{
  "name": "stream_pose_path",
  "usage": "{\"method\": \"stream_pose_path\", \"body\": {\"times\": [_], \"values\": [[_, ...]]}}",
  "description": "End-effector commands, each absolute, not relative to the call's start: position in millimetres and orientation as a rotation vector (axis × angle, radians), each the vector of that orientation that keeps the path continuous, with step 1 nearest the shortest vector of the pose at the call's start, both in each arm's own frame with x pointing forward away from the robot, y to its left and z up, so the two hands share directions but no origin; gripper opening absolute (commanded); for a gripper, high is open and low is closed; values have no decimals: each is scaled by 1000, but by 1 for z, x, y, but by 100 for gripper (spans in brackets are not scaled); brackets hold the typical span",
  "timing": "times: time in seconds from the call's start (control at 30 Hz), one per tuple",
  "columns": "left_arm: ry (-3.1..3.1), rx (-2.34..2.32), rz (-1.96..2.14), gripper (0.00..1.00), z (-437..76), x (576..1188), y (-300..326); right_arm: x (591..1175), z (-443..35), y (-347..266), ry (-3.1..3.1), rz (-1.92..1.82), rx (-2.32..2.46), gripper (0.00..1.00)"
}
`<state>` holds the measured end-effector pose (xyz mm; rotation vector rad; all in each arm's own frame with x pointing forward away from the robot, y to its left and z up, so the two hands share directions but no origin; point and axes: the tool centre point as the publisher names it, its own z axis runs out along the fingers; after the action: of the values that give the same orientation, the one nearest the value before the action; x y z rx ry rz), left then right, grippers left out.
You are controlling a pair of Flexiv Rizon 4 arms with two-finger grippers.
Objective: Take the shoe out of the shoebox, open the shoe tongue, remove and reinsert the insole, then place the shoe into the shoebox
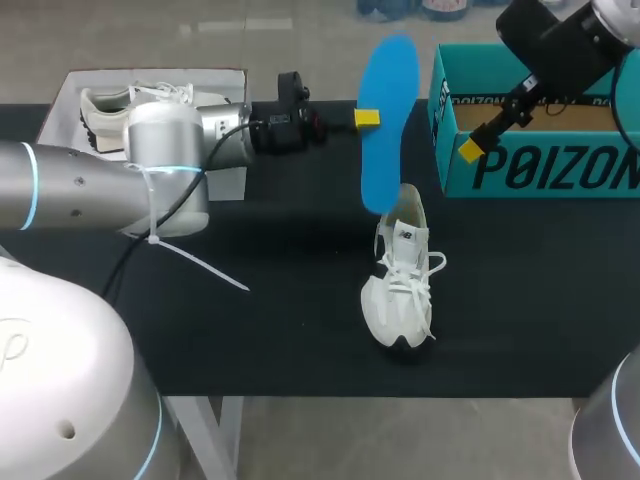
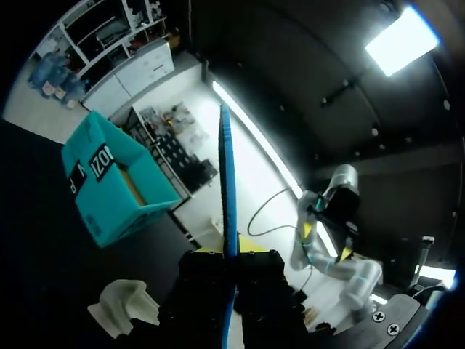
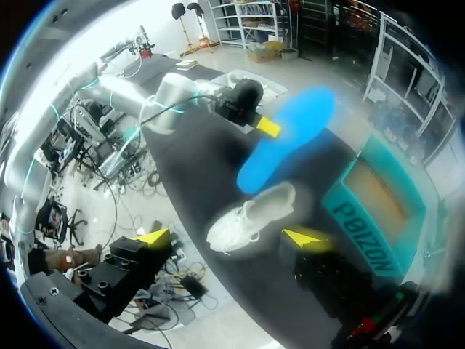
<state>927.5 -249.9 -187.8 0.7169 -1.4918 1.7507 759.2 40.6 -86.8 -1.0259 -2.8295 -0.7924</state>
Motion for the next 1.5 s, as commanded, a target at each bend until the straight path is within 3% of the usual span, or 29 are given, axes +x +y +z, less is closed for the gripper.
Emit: {"method": "stream_pose_path", "body": {"times": [0.03, 0.8, 1.2, 1.5], "values": [[-1481, 723, 1723, 0, -192, 935, -256, 760, -88, 42, -2830, -790, -1026, 100], [-1437, 849, 1693, 0, -188, 941, -267, 760, -88, 42, -2830, -790, -1026, 100], [-1437, 849, 1693, 0, -188, 941, -267, 767, -71, 85, -2946, -853, -1035, 100], [-1437, 849, 1693, 0, -188, 941, -267, 770, -69, 71, -2952, -837, -1185, 100]]}}
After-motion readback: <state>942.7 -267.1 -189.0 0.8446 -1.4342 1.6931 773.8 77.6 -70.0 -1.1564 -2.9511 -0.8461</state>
